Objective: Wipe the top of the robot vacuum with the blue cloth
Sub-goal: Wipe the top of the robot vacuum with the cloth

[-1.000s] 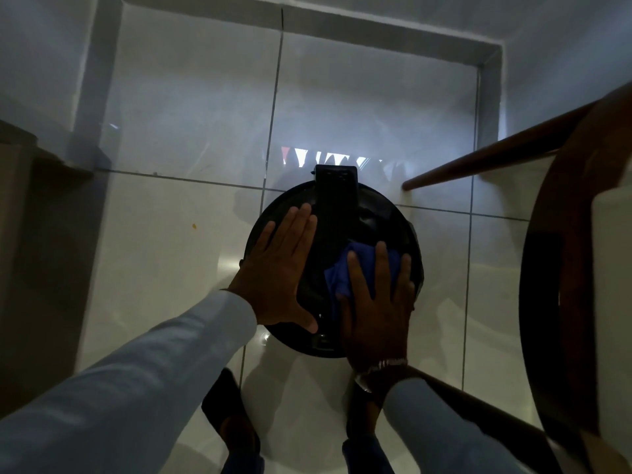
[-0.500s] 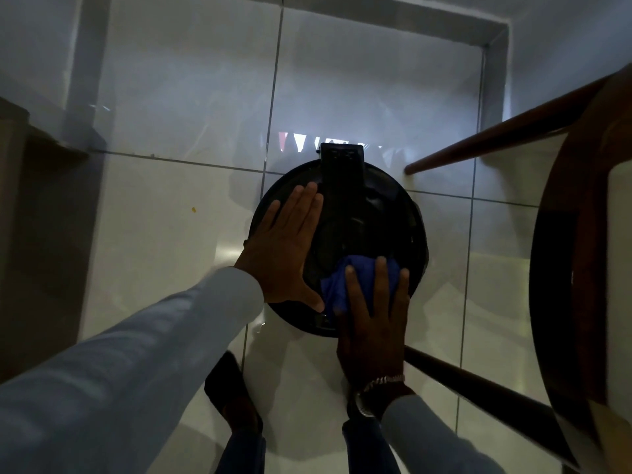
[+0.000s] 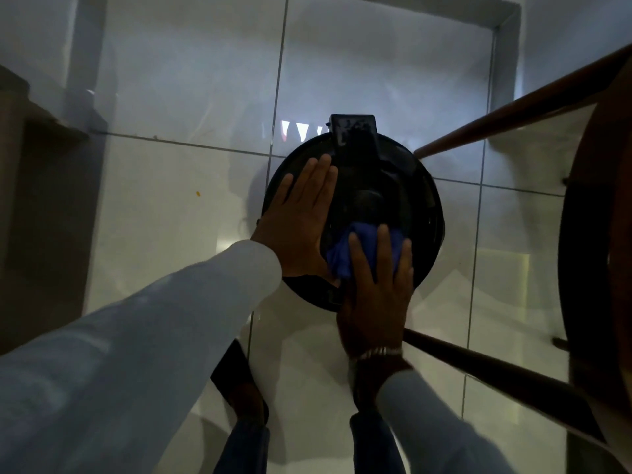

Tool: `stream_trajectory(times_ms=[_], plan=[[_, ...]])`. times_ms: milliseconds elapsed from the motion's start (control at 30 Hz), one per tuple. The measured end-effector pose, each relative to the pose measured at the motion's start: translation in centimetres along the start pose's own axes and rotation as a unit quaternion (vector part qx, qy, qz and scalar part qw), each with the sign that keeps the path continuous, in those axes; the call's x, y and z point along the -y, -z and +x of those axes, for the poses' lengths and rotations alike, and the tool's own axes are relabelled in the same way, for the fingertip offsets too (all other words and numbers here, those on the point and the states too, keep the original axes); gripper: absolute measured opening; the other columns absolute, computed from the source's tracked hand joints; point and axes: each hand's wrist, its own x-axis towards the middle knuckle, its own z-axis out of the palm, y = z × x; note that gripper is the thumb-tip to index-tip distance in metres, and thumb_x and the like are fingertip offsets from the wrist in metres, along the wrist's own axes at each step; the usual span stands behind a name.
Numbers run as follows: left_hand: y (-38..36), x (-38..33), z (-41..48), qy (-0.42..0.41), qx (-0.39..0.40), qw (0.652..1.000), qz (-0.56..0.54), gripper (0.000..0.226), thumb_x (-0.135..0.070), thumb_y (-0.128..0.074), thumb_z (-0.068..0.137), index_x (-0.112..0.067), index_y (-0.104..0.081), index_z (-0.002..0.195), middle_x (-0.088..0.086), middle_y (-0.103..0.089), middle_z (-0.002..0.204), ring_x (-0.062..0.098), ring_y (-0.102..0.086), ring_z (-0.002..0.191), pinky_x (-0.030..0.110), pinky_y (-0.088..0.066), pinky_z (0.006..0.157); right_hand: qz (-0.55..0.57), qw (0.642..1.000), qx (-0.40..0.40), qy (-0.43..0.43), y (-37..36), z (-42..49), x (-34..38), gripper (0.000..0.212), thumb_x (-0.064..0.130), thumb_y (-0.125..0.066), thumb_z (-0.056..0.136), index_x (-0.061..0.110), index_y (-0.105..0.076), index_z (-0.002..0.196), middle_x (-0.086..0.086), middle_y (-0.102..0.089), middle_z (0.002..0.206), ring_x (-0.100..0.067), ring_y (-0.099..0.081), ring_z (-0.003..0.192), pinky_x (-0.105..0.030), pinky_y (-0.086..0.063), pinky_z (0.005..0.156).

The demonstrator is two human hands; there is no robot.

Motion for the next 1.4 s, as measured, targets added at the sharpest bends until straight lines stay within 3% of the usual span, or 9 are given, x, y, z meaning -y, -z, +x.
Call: stream_trajectory(times_ms=[167,333,433,533,667,767,1000,1167,1400], plan=[[1.1,0.3,0.1,-0.034,0.056,0.998,0.020,0.142,-0.068,-0.074,0.057,-0.010,0.019,0.148,0.009,0.022,0.160,0.025,0.022,0.147,0.044,0.009,0.120,0.044,0.997,0.020,-0.061,1.4,-0.2,1.8,0.054,0.028,-0.049,0.092,0.026,-0.036,0.144,-0.010,-0.022,0.158,-0.042,-0.012,0.144,-0.062,-0.026,0.113],[4.6,0.3,-0.5,-0.002,0.112,0.989,-0.095,0.112,-0.018,-0.069,0.076,-0.012,0.016,0.148,0.007,0.019,0.161,0.021,0.020,0.147,0.036,0.009,0.119,0.190,0.979,0.033,-0.066,4.1,1.5,4.5,0.057,0.041,-0.041,0.094,0.026,-0.028,0.147,-0.008,-0.014,0.160,-0.030,-0.007,0.147,-0.049,-0.011,0.121],[5.0,-1.5,-2.4,0.085,-0.054,0.971,-0.217,0.094,-0.028,-0.055,0.076,-0.012,-0.001,0.151,0.009,0.002,0.163,0.017,0.013,0.147,0.035,0.006,0.120,0.264,0.958,-0.056,-0.094,5.7,4.0,2.1,0.051,0.028,-0.040,0.090,0.016,-0.041,0.140,-0.010,-0.035,0.153,-0.027,-0.025,0.144,-0.049,-0.023,0.118],[2.2,-5.9,-3.6,0.046,-0.181,0.950,-0.250,0.079,-0.037,-0.048,0.081,-0.014,-0.017,0.150,0.007,-0.017,0.161,0.025,-0.003,0.150,0.043,-0.004,0.122,0.232,0.965,-0.082,-0.095,5.9,7.8,-1.5,0.047,0.022,-0.036,0.093,0.012,-0.043,0.138,-0.014,-0.043,0.147,-0.028,-0.033,0.140,-0.037,-0.026,0.116],[-4.0,-8.7,-3.6,0.012,-0.100,0.993,-0.060,0.092,-0.066,-0.046,0.080,-0.025,-0.006,0.152,-0.003,-0.006,0.164,0.025,0.009,0.150,0.061,-0.002,0.119,0.162,0.987,-0.018,0.002,3.2,10.5,-3.9,0.045,0.018,-0.038,0.096,0.009,-0.042,0.140,-0.021,-0.038,0.149,-0.035,-0.032,0.141,-0.053,-0.029,0.115],[-6.0,-7.0,-3.4,-0.009,-0.100,0.995,0.027,0.094,-0.067,-0.049,0.077,-0.024,-0.012,0.152,-0.001,-0.015,0.162,0.030,-0.001,0.150,0.068,-0.008,0.115,0.121,0.992,-0.040,0.024,1.3,10.5,-4.9,0.049,0.030,-0.033,0.096,0.015,-0.037,0.143,-0.017,-0.034,0.153,-0.034,-0.027,0.143,-0.053,-0.027,0.116],[-5.4,-4.6,-3.2,-0.020,-0.199,0.980,-0.018,0.061,-0.036,-0.045,0.080,-0.014,-0.047,0.137,0.008,-0.048,0.146,0.034,-0.028,0.143,0.064,-0.019,0.115,0.082,0.992,-0.091,0.031,0.0,10.1,-5.2,0.050,0.033,-0.032,0.096,0.019,-0.036,0.144,-0.010,-0.035,0.153,-0.028,-0.027,0.143,-0.050,-0.027,0.116],[-1.5,-2.6,0.8,0.103,-0.218,0.967,-0.086,0.070,-0.032,-0.055,0.079,-0.019,-0.035,0.145,0.011,-0.033,0.155,0.039,-0.018,0.146,0.067,-0.019,0.113,0.074,0.992,-0.093,0.031,0.1,10.0,-5.0,0.050,0.032,-0.033,0.096,0.018,-0.037,0.143,-0.011,-0.036,0.153,-0.029,-0.028,0.143,-0.055,-0.030,0.114],[-2.7,-1.8,0.1,0.051,-0.185,0.981,-0.024,0.070,-0.047,-0.054,0.083,-0.026,-0.033,0.146,0.009,-0.026,0.159,0.038,-0.012,0.148,0.066,-0.017,0.113,0.058,0.995,-0.073,0.026,0.6,10.3,-4.9,0.051,0.031,-0.035,0.094,0.018,-0.036,0.143,-0.013,-0.036,0.152,-0.031,-0.027,0.142,-0.052,-0.026,0.113]])
